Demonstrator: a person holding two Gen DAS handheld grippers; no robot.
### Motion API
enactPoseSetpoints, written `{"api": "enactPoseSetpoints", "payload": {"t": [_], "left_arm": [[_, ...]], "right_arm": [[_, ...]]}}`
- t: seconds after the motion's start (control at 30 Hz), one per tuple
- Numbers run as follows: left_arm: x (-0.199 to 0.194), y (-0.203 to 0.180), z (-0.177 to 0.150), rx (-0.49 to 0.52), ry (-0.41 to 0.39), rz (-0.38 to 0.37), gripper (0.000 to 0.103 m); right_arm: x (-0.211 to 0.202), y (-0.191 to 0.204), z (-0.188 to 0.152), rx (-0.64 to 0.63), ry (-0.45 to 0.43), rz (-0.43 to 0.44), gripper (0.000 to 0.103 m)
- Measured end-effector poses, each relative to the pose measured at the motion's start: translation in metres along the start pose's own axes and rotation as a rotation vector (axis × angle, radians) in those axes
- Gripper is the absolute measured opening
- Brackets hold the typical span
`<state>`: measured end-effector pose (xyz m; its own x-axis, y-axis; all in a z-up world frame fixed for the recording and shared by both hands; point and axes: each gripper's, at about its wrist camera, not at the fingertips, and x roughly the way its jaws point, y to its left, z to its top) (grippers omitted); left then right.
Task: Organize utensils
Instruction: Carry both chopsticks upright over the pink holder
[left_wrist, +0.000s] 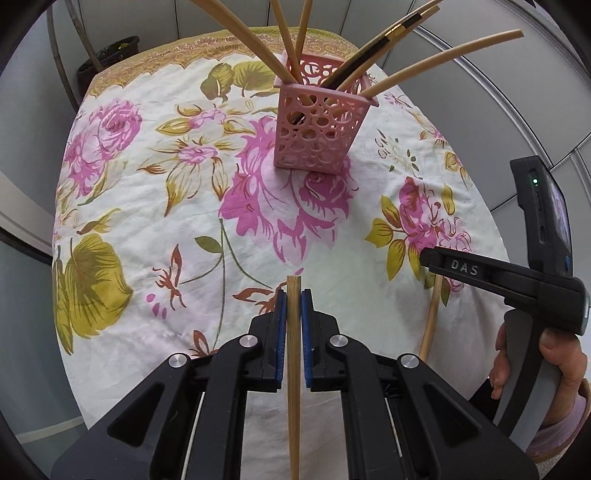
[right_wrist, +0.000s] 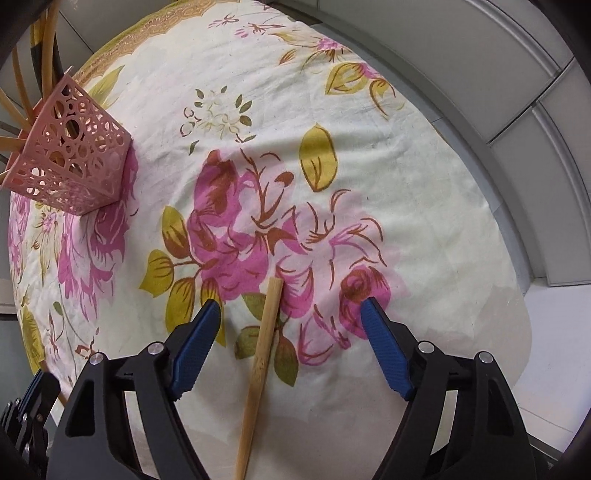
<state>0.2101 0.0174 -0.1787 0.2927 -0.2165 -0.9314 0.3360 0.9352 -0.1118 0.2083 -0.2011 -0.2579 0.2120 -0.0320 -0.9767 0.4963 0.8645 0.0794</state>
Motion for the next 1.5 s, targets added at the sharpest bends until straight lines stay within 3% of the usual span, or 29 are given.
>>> {"api": "enactPoseSetpoints", "payload": {"t": [0.07,0.1,0.13,0.17,0.23,0.37,0.43,0.5,0.67,0.83,1.1,1.5], "left_arm": [[0.003,-0.005,0.001,-0.001,-0.014,0.004,0.007],[0.004,-0.006,0.003,-0.003,-0.020,0.003,0.007],[0.002,-0.007,0.003,-0.005,-0.028,0.002,0.007],[0.002,-0.008,0.004,-0.007,-0.037,-0.001,0.007],[-0.006,-0.009,0.004,-0.014,-0.059,-0.013,0.007],[-0.024,-0.011,0.001,-0.030,-0.119,-0.038,0.007],[-0.035,-0.013,-0.003,-0.040,-0.156,-0.057,0.007],[-0.047,-0.015,-0.008,-0.049,-0.200,-0.077,0.007],[-0.080,-0.023,-0.021,-0.083,-0.333,-0.114,0.007],[-0.108,-0.031,-0.031,-0.108,-0.471,-0.121,0.006],[-0.146,-0.049,-0.018,-0.073,-0.596,-0.097,0.006],[-0.215,-0.063,0.055,-0.027,-0.788,0.007,0.006]], "right_arm": [[-0.002,0.008,0.000,-0.012,-0.046,-0.049,0.057],[-0.003,0.013,-0.001,-0.032,-0.058,-0.042,0.042],[-0.006,0.018,-0.002,-0.052,-0.063,-0.035,0.017],[-0.007,0.021,-0.004,-0.071,-0.063,-0.027,0.011],[-0.008,0.021,-0.006,-0.069,-0.069,0.011,0.008],[-0.014,0.001,-0.015,-0.041,-0.054,0.120,0.008],[-0.028,-0.009,-0.024,-0.064,-0.092,0.170,0.008],[-0.054,-0.012,-0.037,-0.103,-0.178,0.233,0.008],[-0.118,-0.034,-0.063,-0.196,-0.443,0.276,0.008],[-0.154,-0.056,-0.080,-0.219,-0.580,0.322,0.008],[-0.194,-0.081,-0.084,-0.190,-0.644,0.390,0.008],[-0.244,-0.076,-0.059,-0.197,-0.729,0.472,0.008]]}}
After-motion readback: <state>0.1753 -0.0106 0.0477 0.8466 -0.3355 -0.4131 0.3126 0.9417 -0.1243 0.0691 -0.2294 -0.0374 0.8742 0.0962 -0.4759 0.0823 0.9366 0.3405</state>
